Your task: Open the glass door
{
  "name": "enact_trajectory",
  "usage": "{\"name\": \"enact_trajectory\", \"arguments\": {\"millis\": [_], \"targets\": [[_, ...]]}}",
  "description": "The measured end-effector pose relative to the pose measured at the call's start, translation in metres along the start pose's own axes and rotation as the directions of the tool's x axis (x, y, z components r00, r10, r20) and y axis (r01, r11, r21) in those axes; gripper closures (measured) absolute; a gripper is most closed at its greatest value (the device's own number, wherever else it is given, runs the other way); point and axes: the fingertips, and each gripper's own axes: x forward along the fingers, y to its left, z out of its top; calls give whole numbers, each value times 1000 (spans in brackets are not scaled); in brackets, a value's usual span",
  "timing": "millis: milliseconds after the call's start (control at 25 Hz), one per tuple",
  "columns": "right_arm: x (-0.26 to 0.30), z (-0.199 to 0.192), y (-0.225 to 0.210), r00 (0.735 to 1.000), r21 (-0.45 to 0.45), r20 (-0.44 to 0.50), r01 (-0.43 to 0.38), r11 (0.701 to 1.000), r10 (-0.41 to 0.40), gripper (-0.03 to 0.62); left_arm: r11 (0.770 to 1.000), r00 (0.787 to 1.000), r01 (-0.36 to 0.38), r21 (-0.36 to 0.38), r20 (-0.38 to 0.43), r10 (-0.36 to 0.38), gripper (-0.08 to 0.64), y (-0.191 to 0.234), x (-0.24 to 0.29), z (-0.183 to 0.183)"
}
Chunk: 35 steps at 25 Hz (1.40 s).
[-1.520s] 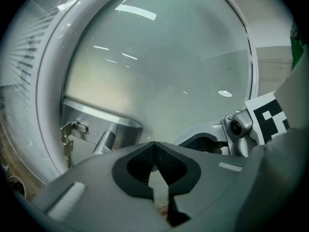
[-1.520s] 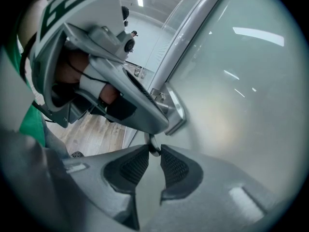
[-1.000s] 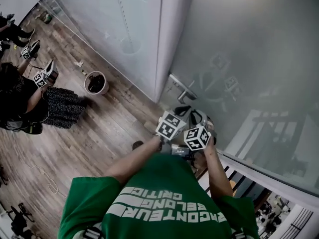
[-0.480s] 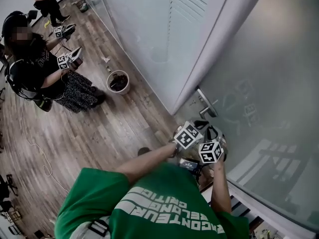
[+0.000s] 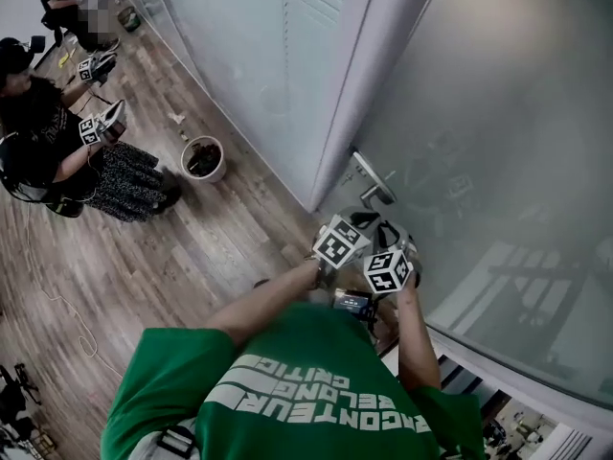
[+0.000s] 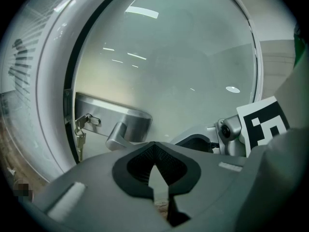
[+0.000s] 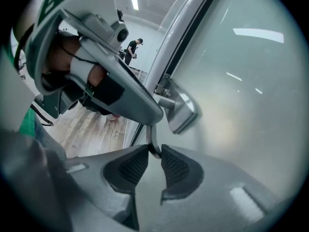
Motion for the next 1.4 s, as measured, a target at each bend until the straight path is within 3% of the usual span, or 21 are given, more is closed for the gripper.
{"name": "enact_trajectory", "arguments": {"millis": [320, 600, 920, 1400], "targets": [[12, -8, -3, 1000, 4, 16, -4, 1000, 4, 520, 1000, 1000, -2, 13, -8, 2, 545, 7, 13, -4], [-10, -3, -19, 997, -49, 70, 45, 998, -42, 514, 1000, 1000, 4, -7, 18, -3, 543, 4, 12, 14], [-7, -4, -28, 997, 63, 72, -31, 998, 26, 511, 1000, 1000, -13, -3, 19, 13, 543, 16, 16, 21], [1, -2, -42, 996, 93, 74, -48, 995, 41, 512, 999, 1000, -22, 26, 6, 22, 543, 14, 29, 25]]}}
